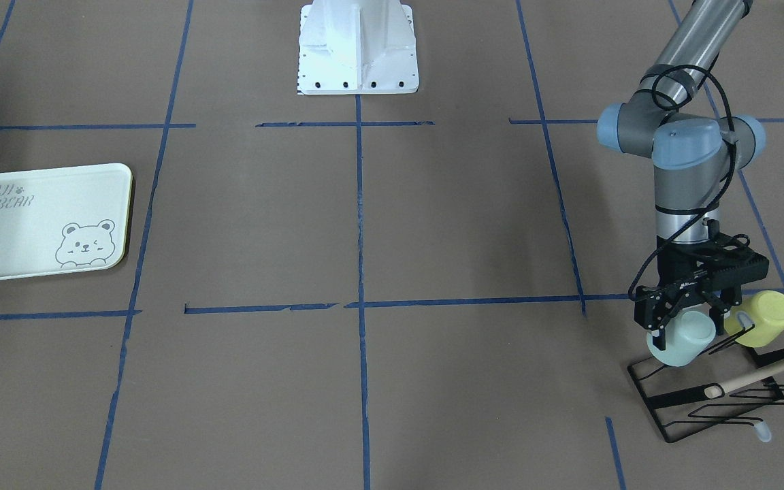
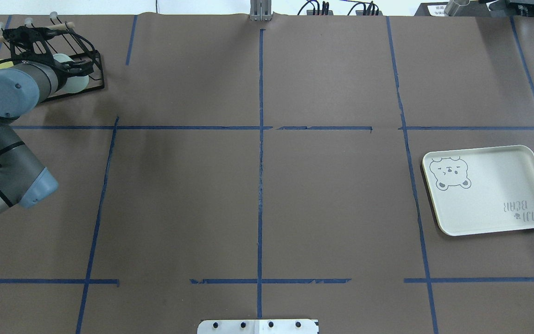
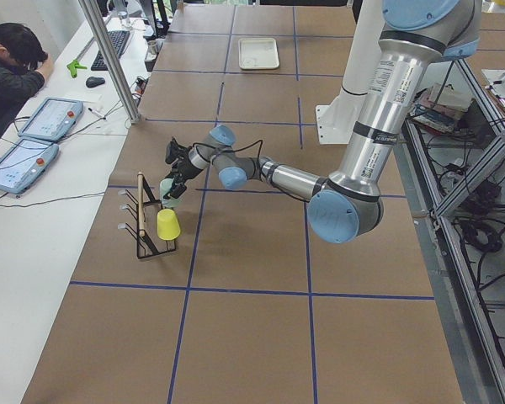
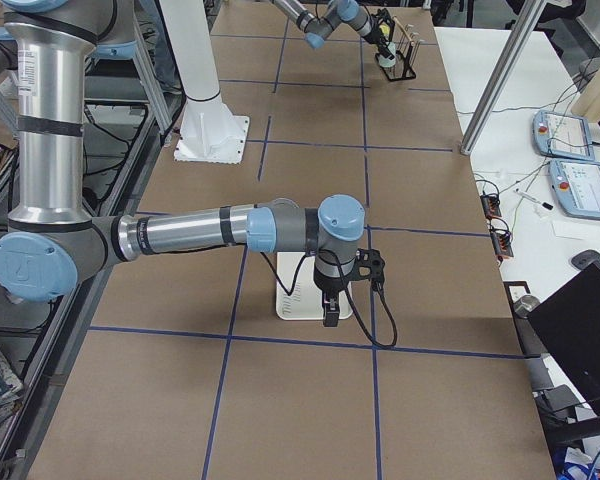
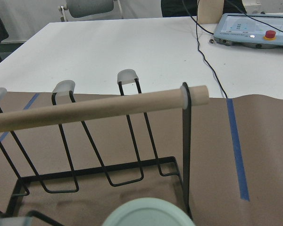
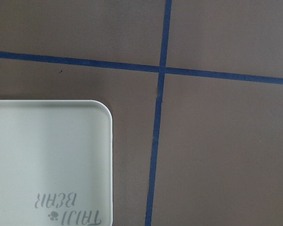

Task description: Left arm grabs green cup and hands to right arm on tray

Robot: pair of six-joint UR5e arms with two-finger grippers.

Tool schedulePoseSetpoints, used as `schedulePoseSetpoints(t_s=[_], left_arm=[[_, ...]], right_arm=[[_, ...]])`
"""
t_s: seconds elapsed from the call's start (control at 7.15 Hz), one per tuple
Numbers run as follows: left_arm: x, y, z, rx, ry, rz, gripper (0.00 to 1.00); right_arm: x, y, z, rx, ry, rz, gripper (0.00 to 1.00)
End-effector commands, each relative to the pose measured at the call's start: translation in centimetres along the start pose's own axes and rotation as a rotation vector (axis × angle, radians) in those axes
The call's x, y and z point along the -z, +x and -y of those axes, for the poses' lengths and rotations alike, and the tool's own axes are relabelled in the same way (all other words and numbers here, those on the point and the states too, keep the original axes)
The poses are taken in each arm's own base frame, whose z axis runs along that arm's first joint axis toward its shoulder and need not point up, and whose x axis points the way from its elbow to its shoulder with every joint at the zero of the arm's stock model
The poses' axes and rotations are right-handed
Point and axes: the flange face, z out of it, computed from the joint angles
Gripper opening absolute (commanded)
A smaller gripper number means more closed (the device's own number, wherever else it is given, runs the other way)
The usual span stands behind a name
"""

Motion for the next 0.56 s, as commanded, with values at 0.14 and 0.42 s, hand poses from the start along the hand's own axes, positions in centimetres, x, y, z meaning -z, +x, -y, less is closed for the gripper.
schedulePoseSetpoints(t_s=[0.14,0.42], left_arm=[[-0.01,-0.10,0.14,0.000,0.002,0.001,0.79],[0.19,-0.01,0.47,-0.003,0.006,-0.003,0.56]], right_arm=[[0.13,-0.06,0.00,0.001,0.003,0.000,1.00],[0.19,-0.11,0.01,0.002,0.004,0.000,1.00]])
